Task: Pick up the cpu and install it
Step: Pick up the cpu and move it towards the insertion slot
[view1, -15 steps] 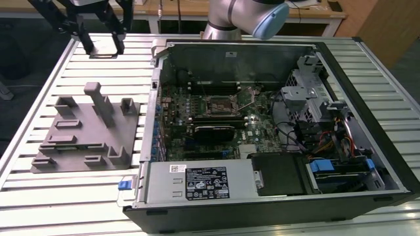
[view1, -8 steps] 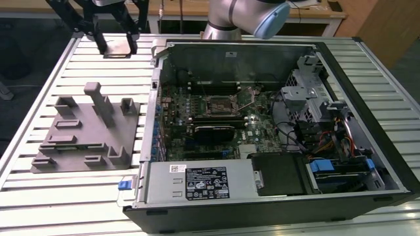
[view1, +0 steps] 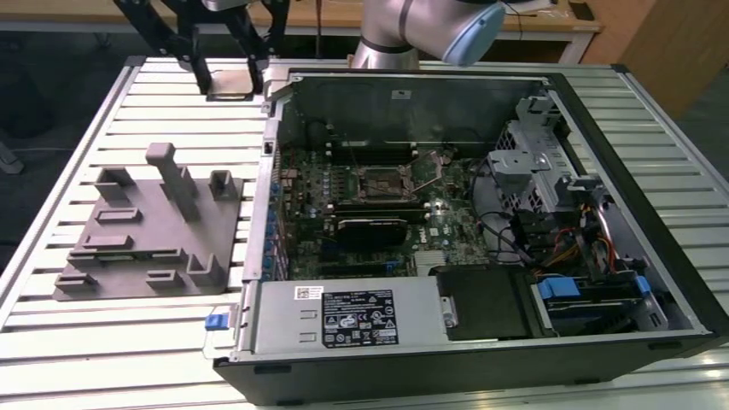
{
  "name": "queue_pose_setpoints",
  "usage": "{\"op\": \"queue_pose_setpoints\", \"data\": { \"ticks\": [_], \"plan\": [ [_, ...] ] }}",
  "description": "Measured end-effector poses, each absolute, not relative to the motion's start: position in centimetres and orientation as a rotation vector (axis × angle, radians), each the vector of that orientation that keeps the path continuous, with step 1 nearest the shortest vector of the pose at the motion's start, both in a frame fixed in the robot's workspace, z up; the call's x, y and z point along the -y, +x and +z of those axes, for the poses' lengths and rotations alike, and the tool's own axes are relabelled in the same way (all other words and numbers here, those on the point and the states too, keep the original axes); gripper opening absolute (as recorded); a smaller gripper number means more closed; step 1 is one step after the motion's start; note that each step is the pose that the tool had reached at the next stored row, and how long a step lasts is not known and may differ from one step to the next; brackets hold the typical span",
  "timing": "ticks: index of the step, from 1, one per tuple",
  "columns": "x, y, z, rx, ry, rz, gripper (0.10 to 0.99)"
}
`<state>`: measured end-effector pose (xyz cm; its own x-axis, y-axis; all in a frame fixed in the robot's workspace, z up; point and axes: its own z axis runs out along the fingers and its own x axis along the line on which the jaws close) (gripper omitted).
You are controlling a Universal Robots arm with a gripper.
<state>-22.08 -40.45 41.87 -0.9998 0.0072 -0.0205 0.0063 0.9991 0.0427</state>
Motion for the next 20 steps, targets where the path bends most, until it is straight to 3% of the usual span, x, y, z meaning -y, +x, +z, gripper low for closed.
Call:
{"op": "queue_pose_setpoints", "data": {
  "ticks": [20],
  "plan": [
    [40.3,-14.9,41.9,-3.120,0.010,0.067,0.545]
  ]
}}
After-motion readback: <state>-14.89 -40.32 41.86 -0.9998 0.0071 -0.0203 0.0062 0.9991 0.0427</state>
